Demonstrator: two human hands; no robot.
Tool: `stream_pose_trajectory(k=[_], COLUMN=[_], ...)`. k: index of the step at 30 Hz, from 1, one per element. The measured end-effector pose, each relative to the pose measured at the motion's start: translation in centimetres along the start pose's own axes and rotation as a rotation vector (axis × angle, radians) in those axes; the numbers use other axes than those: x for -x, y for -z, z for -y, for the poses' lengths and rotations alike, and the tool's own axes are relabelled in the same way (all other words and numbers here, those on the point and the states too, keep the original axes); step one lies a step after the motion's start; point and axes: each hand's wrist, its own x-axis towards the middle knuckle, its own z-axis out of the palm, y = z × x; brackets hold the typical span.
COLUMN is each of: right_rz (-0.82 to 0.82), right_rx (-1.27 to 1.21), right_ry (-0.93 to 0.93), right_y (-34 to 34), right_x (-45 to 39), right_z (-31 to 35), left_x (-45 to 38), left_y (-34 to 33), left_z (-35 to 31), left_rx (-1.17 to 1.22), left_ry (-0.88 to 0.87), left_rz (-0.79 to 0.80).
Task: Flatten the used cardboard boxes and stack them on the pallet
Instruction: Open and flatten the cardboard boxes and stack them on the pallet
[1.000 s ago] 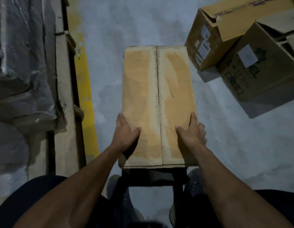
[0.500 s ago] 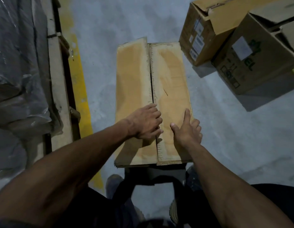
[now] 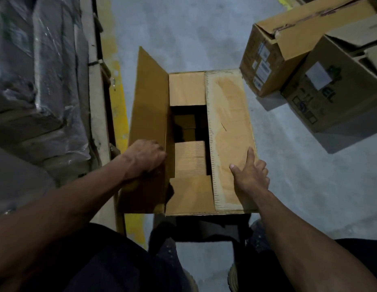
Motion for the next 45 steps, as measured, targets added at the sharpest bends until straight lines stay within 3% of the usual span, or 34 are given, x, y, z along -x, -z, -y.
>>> stream_pose_trajectory(k=[3, 8, 12, 23, 26, 28, 31, 33, 35, 39, 45], right_rz=[-0.009, -0.022, -0.018, 0.145, 0.014, -0.098, 0.076, 0.218, 0.245, 0.175, 0.181], right_rx=[0.006, 0.029, 0.055, -0.169, 0.077, 0.251, 0.445, 0.661, 0.818, 0.897, 0.93], right_ry=[0.001, -0.005, -0.004, 0.09, 0.274, 0.567, 1.024, 1.218, 1.313, 1.452, 1.401], right_y=[-0.2, -0.3, -0.3, -0.6, -1.6, -2.1, -2.0, -1.7, -1.4, -0.4, 4.7], right_x=[-0.1, -0.3, -0.3, -0.3, 0.9, 1.6, 1.7, 1.0, 0.5, 0.1, 1.2], right_z=[0.0, 0.1, 0.2, 3.7, 4.2, 4.8, 7.1, 8.5, 9.2, 9.9, 9.8], left_x=[-0.3, -2.5, -4.9, -5.9, -5.4, -5.3, -5.6, -5.6, -5.7, -5.8, -5.8], left_y=[-3.9, -8.0, -9.7, -12.6, -13.6, -13.9, -13.7, -13.8, -14.0, -14.1, -14.0], left_z=[-0.8, -5.6, -8.8, -4.3, -4.5, -5.2, -5.5, -5.6, -5.6, -5.7, -5.5], left_rx=[0.22, 1.012, 1.352, 1.301, 1.317, 1.379, 1.406, 1.409, 1.403, 1.412, 1.432], left_ry=[0.184, 0.493, 0.702, 0.924, 0.888, 0.885, 0.921, 0.926, 0.934, 0.938, 0.941], left_rz=[0.003, -0.024, -0.199, -0.442, -0.419, -0.428, -0.45, -0.47, -0.475, -0.467, -0.438])
